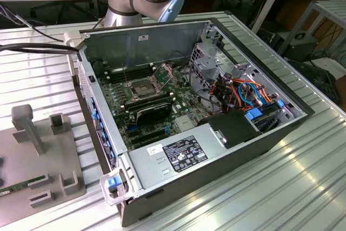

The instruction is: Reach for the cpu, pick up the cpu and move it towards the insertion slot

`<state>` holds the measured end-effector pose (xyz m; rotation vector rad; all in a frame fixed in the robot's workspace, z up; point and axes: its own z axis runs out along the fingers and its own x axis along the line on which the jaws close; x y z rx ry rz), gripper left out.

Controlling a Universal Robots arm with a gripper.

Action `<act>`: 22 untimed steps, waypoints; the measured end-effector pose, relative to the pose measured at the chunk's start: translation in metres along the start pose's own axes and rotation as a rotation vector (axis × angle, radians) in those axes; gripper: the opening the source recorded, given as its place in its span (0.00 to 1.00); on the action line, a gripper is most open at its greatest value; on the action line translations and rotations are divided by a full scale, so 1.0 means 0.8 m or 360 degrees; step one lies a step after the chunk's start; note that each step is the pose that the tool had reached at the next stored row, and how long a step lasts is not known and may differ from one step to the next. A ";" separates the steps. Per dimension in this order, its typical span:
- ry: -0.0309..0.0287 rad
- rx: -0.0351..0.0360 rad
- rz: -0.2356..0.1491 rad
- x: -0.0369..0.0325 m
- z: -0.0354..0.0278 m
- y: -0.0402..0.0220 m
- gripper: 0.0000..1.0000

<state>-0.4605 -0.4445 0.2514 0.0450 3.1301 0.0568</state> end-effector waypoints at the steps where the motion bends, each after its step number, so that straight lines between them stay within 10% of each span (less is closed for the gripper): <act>1: 0.00005 0.0000 0.0000 0.0000 0.0006 -0.0001 0.72; 12: 0.00000 0.0000 0.0000 -0.0015 0.0045 -0.0002 0.72; 22: 0.00000 0.0000 -0.0001 -0.0049 0.0292 -0.0025 0.72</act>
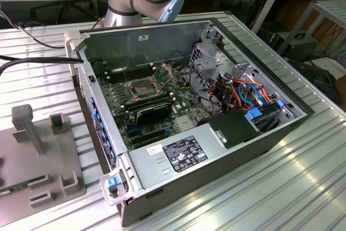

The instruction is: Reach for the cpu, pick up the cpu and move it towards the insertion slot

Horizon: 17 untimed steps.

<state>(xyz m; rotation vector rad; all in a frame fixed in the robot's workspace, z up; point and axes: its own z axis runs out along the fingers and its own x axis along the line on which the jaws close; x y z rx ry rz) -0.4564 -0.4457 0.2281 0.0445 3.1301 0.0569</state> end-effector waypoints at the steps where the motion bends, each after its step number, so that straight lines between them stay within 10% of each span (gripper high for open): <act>1: 0.00002 0.0000 0.0000 0.0001 0.0020 -0.0008 0.72; 17: -0.00007 0.0033 0.0000 -0.0008 0.0411 -0.0037 0.72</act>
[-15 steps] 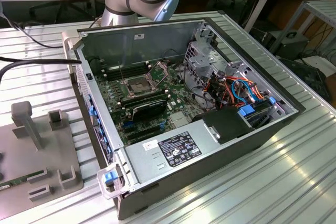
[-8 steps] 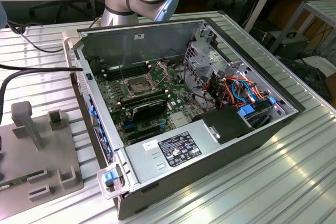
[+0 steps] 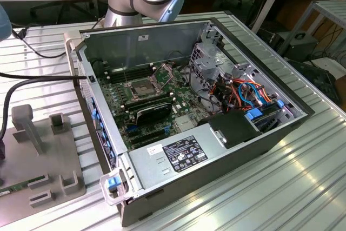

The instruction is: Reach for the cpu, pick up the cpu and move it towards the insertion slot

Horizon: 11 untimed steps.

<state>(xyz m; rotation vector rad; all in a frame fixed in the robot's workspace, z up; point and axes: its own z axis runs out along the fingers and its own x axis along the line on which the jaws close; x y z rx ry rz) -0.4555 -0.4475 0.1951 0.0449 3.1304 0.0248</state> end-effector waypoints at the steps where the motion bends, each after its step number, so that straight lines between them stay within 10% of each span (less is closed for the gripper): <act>1: -0.00001 0.0002 0.0000 -0.0001 0.0016 -0.0001 0.72; 11: 0.00002 0.0004 0.0000 -0.0032 0.0028 0.0000 0.64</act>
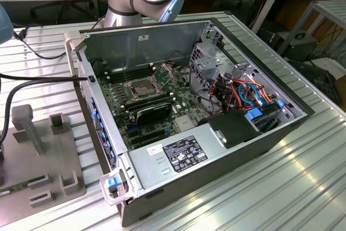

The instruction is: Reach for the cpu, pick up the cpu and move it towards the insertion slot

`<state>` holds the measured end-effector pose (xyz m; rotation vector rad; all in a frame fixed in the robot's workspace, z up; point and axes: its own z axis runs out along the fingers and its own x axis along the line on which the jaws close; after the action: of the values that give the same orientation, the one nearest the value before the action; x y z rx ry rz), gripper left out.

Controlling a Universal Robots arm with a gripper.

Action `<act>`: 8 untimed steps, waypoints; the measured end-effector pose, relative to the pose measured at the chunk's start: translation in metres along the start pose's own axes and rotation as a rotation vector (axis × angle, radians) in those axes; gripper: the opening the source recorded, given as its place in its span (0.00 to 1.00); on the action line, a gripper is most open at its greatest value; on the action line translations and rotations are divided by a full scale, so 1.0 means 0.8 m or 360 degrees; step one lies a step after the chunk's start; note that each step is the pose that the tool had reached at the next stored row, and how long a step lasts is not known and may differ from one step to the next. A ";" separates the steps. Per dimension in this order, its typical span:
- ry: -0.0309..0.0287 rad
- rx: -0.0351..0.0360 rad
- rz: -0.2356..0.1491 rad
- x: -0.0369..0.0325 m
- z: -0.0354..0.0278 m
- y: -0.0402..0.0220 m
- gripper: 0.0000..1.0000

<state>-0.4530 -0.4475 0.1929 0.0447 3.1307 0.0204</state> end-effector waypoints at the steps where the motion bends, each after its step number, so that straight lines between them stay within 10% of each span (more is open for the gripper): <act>1: -0.00001 0.0000 0.0000 -0.0010 0.0005 0.0000 0.64; 8: 0.00001 0.0000 0.0000 -0.0023 0.0036 0.0000 0.64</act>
<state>-0.4511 -0.4475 0.1901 0.0446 3.1307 0.0204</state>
